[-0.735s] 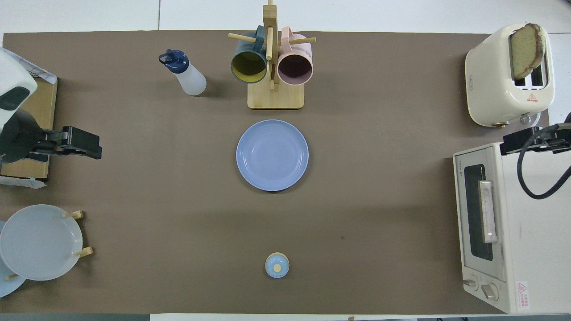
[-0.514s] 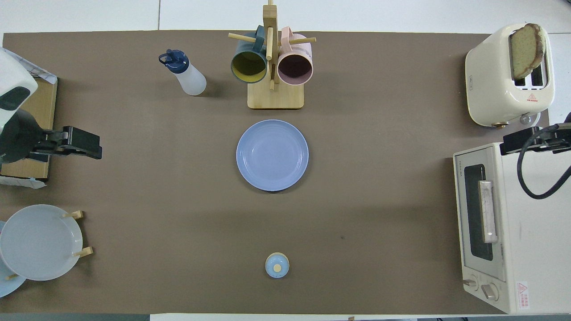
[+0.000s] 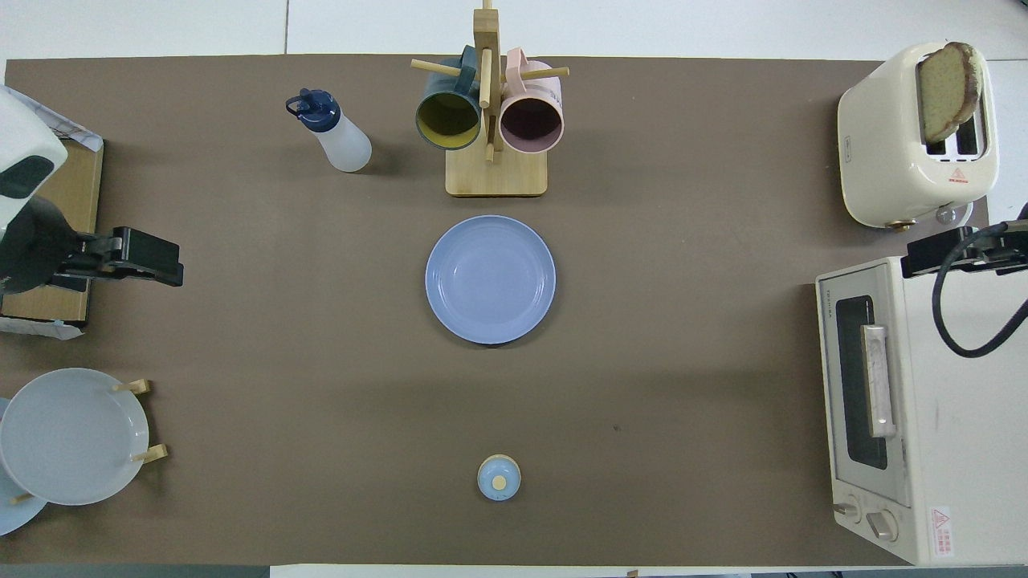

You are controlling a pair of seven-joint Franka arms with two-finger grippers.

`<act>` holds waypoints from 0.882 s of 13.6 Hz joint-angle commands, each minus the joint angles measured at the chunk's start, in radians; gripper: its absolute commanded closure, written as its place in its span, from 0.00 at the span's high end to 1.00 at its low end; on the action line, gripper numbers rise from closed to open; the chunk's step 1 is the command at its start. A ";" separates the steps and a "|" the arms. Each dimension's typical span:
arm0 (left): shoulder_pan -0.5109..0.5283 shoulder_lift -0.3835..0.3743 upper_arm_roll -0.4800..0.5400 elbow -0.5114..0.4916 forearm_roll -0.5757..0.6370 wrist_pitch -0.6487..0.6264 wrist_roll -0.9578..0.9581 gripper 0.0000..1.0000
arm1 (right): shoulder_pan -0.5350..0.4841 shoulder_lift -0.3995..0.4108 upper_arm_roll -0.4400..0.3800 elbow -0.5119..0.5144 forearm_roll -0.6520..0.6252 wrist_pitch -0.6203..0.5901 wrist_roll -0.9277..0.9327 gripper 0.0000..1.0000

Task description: Put bread on plate and add seasoning

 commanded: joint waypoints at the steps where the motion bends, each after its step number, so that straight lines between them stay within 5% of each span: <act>1: 0.002 -0.011 0.004 -0.009 -0.010 0.004 0.005 1.00 | -0.008 -0.025 0.009 -0.042 0.001 0.006 -0.033 1.00; 7: -0.013 -0.012 0.000 -0.016 -0.001 0.007 -0.004 1.00 | -0.059 -0.002 0.006 -0.121 -0.016 0.283 -0.131 1.00; 10: -0.013 -0.045 -0.003 -0.084 -0.001 0.054 -0.001 1.00 | -0.087 0.156 0.006 0.044 -0.017 0.356 -0.164 1.00; 12: -0.038 -0.089 -0.003 -0.198 -0.002 0.217 -0.012 1.00 | -0.144 0.272 0.004 0.140 -0.014 0.403 -0.239 1.00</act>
